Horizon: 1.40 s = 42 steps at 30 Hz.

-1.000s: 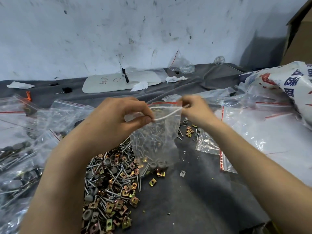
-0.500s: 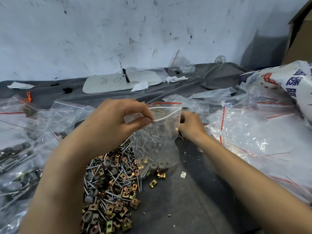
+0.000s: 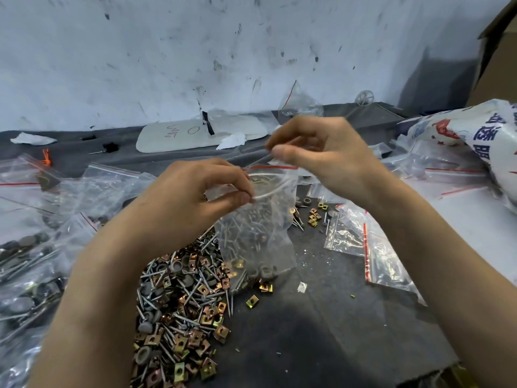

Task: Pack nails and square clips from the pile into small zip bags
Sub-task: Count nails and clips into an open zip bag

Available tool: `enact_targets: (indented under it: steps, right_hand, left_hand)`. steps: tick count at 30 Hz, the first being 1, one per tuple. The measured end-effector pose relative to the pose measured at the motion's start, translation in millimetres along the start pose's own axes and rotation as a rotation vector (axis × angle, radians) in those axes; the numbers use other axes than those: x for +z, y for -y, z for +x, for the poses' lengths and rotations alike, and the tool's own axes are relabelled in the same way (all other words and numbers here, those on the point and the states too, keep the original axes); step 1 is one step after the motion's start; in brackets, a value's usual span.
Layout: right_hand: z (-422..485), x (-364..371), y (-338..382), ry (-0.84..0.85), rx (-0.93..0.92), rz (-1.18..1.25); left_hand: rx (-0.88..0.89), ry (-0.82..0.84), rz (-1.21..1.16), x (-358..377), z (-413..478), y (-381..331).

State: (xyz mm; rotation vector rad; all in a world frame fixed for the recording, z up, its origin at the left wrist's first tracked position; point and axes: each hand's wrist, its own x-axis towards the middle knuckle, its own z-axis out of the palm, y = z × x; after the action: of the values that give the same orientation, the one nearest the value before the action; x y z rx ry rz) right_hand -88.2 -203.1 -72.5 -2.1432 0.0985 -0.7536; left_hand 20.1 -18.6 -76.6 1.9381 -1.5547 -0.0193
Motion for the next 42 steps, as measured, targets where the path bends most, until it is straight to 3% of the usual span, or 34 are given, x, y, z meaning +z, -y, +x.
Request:
enact_targets:
  steps: [3, 7, 11, 24, 27, 29, 32, 38, 42]
  right_hand:
    - [4.0, -3.7, -27.1, -0.226, 0.124, -0.013]
    - [-4.3, 12.1, -81.7, 0.007, 0.412, -0.256]
    - [-27.5, 30.9, -122.0, 0.095, 0.515, -0.427]
    - [-39.0, 44.5, -135.5, 0.178, 0.388, -0.676]
    - [-41.6, 48.2, -125.3, 0.014, 0.338, -0.496]
    - [-38.4, 45.3, -104.4, -0.126, 0.309, -0.172]
    - [-28.7, 38.0, -65.4, -0.097, 0.222, 0.291]
    - [-25.8, 36.8, -39.5, -0.064, 0.263, 0.626]
    - [-32.8, 30.4, -37.5, -0.060, 0.268, 0.687]
  left_hand:
    - [-0.013, -0.014, -0.006, 0.0, 0.1, 0.5]
    - [-0.045, -0.033, -0.008, 0.0, -0.4, 2.6]
    - [-0.092, -0.067, 0.017, -0.6, 0.8, 9.8]
    - [-0.256, -0.151, 0.074, -2.6, 3.9, 30.6]
    - [-0.251, -0.176, 0.057, -2.4, 5.0, 30.9]
    - [-0.254, -0.179, -0.016, -2.1, 4.9, 30.2]
    - [-0.224, -0.127, -0.095, -2.4, 2.8, 25.4]
    - [-0.133, -0.083, -0.135, -5.3, 0.3, 20.8]
    - [-0.115, -0.064, -0.169, -4.4, 0.6, 18.1]
